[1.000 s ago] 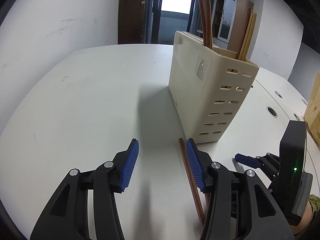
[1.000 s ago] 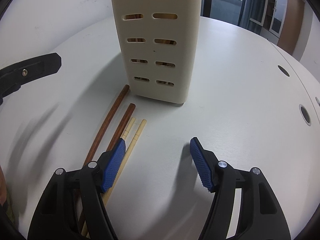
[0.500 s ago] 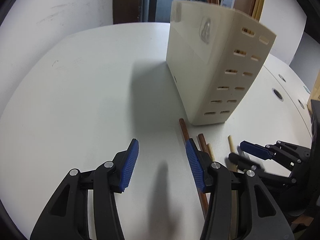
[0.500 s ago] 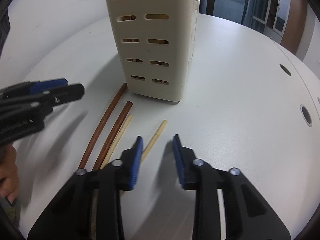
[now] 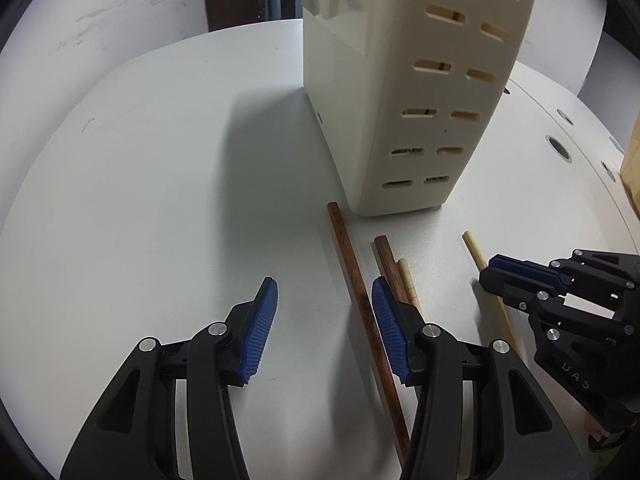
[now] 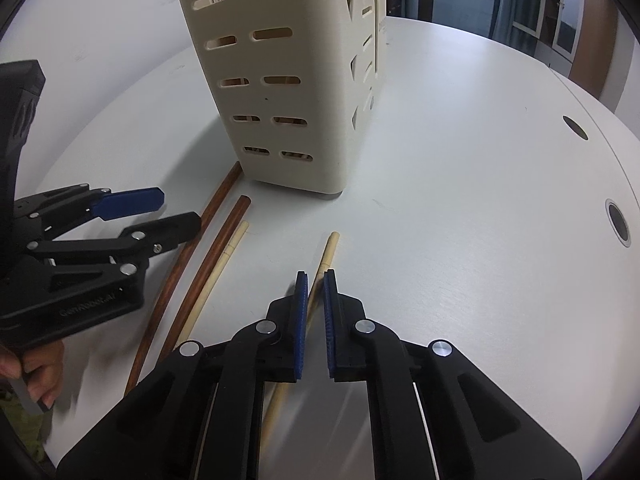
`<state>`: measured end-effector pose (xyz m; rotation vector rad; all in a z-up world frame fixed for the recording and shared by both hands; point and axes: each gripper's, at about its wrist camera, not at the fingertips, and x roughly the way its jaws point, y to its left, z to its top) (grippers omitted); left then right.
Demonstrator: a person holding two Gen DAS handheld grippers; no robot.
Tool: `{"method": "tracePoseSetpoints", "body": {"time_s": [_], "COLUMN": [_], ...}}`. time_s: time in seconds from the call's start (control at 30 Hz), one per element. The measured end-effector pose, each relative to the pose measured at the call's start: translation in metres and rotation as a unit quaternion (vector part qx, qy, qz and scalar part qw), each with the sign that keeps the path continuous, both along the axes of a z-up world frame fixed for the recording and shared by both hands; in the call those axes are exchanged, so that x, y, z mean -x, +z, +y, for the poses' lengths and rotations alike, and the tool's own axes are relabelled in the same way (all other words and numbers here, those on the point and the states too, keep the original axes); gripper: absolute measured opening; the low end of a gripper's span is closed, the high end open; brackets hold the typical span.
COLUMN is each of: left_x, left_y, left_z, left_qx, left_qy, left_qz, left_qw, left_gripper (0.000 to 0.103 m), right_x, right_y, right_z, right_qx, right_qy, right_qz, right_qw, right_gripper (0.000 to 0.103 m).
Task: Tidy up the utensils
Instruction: 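Close the right gripper on another light wooden chopstick, then lift the wooden chopstick upright and carry it over the holder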
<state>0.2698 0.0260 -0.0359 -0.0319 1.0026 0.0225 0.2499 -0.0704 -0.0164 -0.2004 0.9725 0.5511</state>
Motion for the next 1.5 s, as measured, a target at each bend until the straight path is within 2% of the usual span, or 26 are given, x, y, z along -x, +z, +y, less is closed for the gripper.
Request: {"method": "tracePoseSetpoints", "body": {"time_s": [0.23,0.3,0.43,0.57,0.7,0.9,1.07,1.27,1.43,1.5], "left_x": [-0.004,-0.006,-0.01,-0.017,-0.019,-0.012,0.004,0.028,0.048,0.055], "left_y": [-0.005,-0.007,-0.007,-0.001,-0.002,0.004,0.03,0.065,0.094,0.108], "left_z": [-0.001,-0.003,-0.003,-0.007,-0.005,0.002,0.012,0.012,0.015,0.015], "left_qx": [-0.011,-0.014,-0.017,-0.024,-0.021,-0.008,0.017,0.034,0.046,0.052], "left_qy": [0.004,0.008,0.013,0.014,0.012,0.021,0.029,0.022,0.015,0.011], "left_qz": [0.008,0.008,0.013,0.019,0.015,0.008,-0.035,-0.106,-0.173,-0.209], "left_qw": [0.9999,0.9998,0.9997,0.9994,0.9996,0.9997,0.9988,0.9936,0.9837,0.9764], "left_gripper": [0.046,0.035,0.028,0.01,0.006,0.006,0.006,0.006,0.006,0.006], "right_x": [-0.006,-0.007,-0.018,-0.019,-0.021,-0.018,-0.008,0.014,0.03,0.036], "right_y": [0.001,0.001,0.001,0.001,0.0,0.006,0.026,0.061,0.086,0.094], "right_z": [-0.003,-0.003,-0.005,-0.002,-0.009,-0.019,-0.027,-0.031,-0.035,-0.037], "right_qx": [0.004,0.003,0.006,0.006,-0.009,-0.036,-0.066,-0.101,-0.135,-0.151], "right_qy": [0.003,0.002,0.004,0.005,0.002,-0.013,-0.012,-0.011,-0.006,0.0], "right_qz": [-0.002,0.002,0.003,0.003,0.01,0.011,-0.012,-0.07,-0.113,-0.128], "right_qw": [1.0,1.0,1.0,1.0,1.0,0.999,0.998,0.992,0.984,0.98], "right_gripper": [0.008,0.008,0.008,0.008,0.006,0.005,0.005,0.005,0.005,0.005]}}
